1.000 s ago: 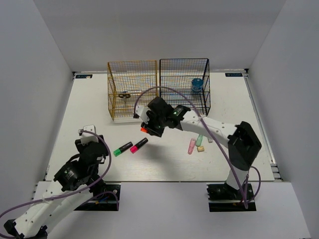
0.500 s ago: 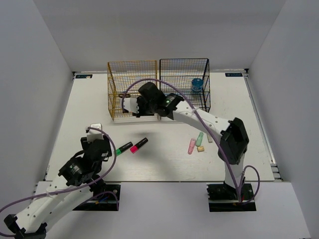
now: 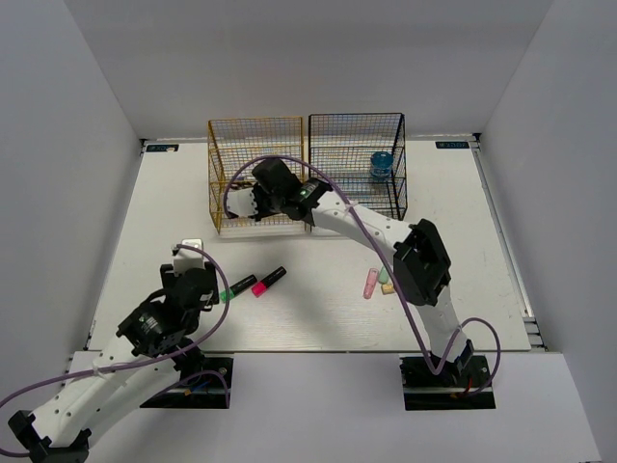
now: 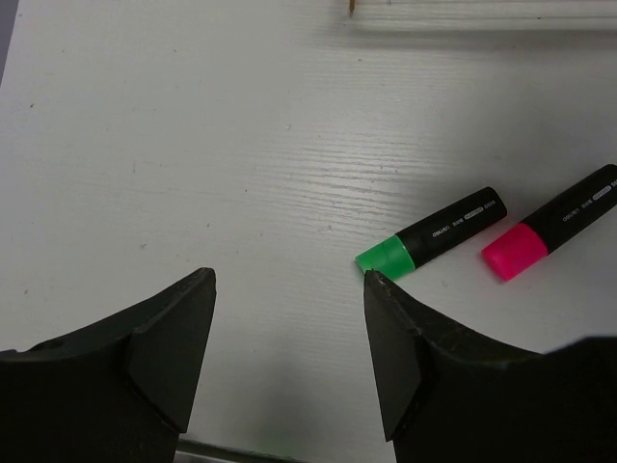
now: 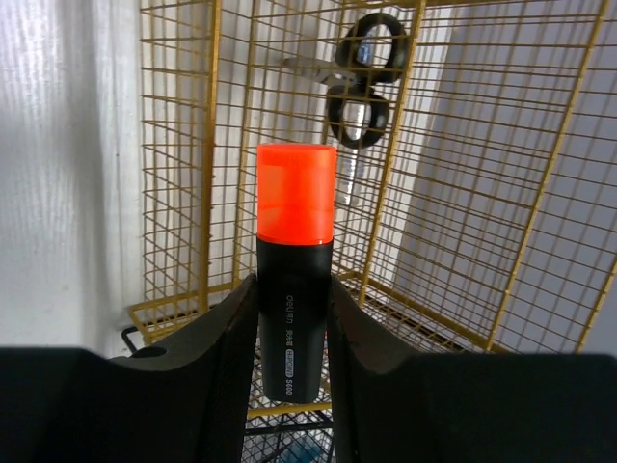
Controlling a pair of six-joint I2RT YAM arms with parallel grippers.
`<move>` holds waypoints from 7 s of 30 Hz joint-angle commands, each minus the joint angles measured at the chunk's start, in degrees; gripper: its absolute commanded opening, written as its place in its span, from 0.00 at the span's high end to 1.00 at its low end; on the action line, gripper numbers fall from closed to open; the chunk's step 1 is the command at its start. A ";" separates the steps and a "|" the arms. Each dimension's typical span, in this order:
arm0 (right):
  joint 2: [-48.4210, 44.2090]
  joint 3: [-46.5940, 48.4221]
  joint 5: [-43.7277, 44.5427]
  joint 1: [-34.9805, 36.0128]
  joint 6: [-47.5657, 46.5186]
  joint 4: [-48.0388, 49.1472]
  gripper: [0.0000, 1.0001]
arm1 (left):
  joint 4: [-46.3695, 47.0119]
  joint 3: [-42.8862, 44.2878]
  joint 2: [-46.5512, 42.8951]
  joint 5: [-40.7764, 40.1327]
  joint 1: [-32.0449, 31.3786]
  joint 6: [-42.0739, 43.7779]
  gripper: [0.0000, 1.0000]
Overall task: Sort the stationery into containers
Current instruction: Place the stationery into the container, then grab a piece of stationery with the left arm, then place the stationery into the container, then grab a piece of stationery with the left arm, then place the stationery into the container
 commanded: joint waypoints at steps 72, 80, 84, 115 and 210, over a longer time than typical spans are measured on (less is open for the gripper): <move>-58.32 -55.48 -51.27 -18.64 30.93 -7.23 0.72 | 17.21 9.01 56.07 39.49 15.83 36.77 0.94; -58.77 -56.36 -51.63 -19.52 30.93 -7.40 0.34 | 13.77 20.34 46.68 41.07 16.27 32.02 1.00; -57.19 -55.66 -51.63 -19.43 29.00 -9.07 0.84 | 16.05 30.17 45.44 40.46 16.35 29.21 1.00; -54.55 -56.88 -54.00 -21.19 29.52 -8.11 0.87 | 33.80 41.80 63.81 53.38 18.90 72.44 1.00; -45.84 -50.55 -61.21 -34.46 19.33 -22.44 1.00 | 17.43 49.19 64.34 29.21 5.99 67.34 1.00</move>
